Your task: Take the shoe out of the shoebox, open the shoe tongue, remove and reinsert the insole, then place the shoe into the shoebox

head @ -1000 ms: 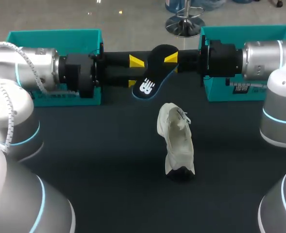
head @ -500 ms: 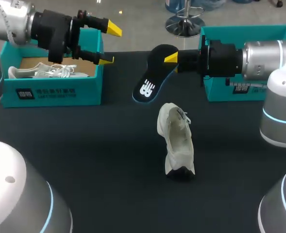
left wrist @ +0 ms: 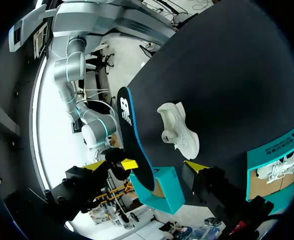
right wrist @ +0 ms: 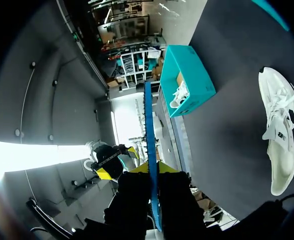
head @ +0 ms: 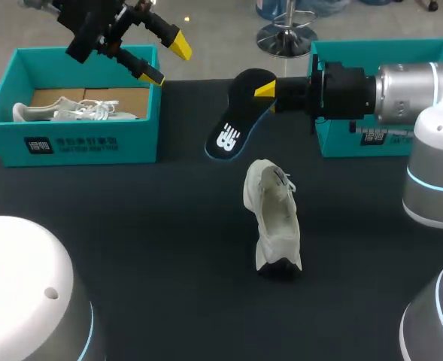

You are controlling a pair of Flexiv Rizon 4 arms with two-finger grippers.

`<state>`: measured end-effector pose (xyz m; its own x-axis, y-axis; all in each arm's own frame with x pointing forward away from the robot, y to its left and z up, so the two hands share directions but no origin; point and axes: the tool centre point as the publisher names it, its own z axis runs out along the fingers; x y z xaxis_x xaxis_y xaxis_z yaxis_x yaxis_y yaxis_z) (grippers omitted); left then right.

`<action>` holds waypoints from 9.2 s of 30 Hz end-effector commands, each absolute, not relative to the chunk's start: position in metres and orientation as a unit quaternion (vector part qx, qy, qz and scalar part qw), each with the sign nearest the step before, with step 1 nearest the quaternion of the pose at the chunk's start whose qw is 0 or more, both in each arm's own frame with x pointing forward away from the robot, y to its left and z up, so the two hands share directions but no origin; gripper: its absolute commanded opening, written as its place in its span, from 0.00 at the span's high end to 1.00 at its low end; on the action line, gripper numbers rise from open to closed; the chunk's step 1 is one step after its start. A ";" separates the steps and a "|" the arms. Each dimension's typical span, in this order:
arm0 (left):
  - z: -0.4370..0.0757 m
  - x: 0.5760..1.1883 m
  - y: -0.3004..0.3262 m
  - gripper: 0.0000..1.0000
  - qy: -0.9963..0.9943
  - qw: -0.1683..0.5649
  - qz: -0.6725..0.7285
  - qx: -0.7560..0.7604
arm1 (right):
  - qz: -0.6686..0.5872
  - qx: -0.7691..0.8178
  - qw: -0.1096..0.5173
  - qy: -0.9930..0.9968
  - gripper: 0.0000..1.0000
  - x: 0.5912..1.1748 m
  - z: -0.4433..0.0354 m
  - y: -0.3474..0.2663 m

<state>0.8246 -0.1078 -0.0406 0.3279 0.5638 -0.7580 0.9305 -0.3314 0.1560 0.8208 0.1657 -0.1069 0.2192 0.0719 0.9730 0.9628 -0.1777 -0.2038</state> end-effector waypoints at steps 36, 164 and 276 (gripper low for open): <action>-0.021 0.876 -0.187 0.00 0.618 0.046 -0.183 0.763 | -0.460 -0.614 0.482 -0.422 1.00 0.821 -0.107 0.167; -0.088 0.820 -0.114 0.00 0.489 0.383 -0.530 0.577 | -0.455 -0.633 0.458 -0.426 1.00 0.800 -0.113 0.166; -0.122 0.776 -0.215 1.00 0.551 0.330 -0.544 0.539 | -0.259 -0.632 0.120 -0.720 0.00 0.813 -0.017 0.018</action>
<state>0.7770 -0.2141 -0.1220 -0.2015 0.2335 -0.9513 0.9535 -0.1755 -0.2450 0.8027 0.0179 -0.0274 -0.0772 0.7491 0.6579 0.9720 -0.0905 0.2170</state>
